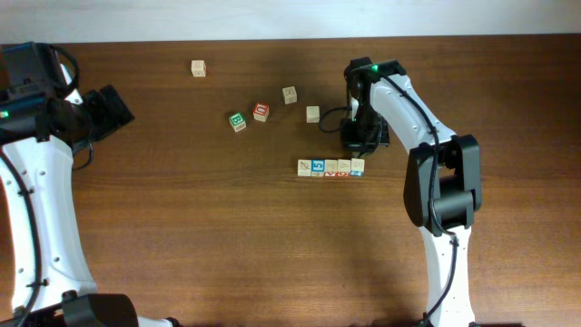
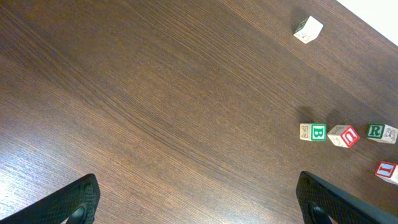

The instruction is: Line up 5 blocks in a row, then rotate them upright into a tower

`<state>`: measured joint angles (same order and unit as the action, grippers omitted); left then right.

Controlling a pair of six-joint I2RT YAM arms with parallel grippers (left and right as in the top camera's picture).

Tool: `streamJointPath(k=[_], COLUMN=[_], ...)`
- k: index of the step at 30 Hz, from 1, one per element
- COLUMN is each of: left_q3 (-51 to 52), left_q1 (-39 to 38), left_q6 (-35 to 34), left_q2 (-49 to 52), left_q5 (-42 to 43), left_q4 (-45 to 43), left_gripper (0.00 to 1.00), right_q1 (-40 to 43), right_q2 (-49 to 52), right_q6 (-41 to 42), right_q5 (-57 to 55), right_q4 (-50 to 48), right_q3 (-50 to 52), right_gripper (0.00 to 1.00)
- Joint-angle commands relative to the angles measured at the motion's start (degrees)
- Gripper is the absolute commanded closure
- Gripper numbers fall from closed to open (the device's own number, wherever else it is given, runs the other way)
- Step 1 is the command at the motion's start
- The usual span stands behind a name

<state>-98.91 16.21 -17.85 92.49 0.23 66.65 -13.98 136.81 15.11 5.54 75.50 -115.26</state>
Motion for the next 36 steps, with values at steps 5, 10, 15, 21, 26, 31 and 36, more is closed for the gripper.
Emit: streamJointPath(k=[5, 10, 15, 21, 26, 31, 36], left_q3=[-1.18, -1.18, -1.18, -1.18, -1.18, -1.18, -1.2], left_q1=[0.09, 0.09, 0.09, 0.09, 0.09, 0.09, 0.09], left_q6=[-0.59, -0.57, -0.59, -0.57, -0.57, -0.57, -0.59], left_q2=[0.57, 0.57, 0.57, 0.57, 0.57, 0.57, 0.57], left_q5=[0.61, 0.61, 0.61, 0.61, 0.61, 0.61, 0.63], left_q4=[0.07, 0.07, 0.07, 0.07, 0.07, 0.07, 0.07], left_gripper=[0.01, 0.01, 0.01, 0.01, 0.01, 0.01, 0.01], right_q1=[-1.36, -1.38, -1.38, 1.46, 4.33, 6.91, 6.78], right_q2=[-0.46, -0.46, -0.46, -0.92, -1.18, -1.09, -1.09], right_q6=[-1.4, -1.38, -1.38, -0.72, -2.64, -2.91, -4.42], right_q5=[0.44, 0.48, 0.44, 1.79, 1.79, 1.77, 1.77], right_q4=[0.22, 0.31, -0.07, 1.95, 12.46, 18.91, 18.64], right_q3=[0.31, 0.31, 0.24, -10.84, -25.31, -24.55, -15.41], right_gripper=[0.94, 0.96, 0.95, 0.85, 0.84, 0.85, 0.87])
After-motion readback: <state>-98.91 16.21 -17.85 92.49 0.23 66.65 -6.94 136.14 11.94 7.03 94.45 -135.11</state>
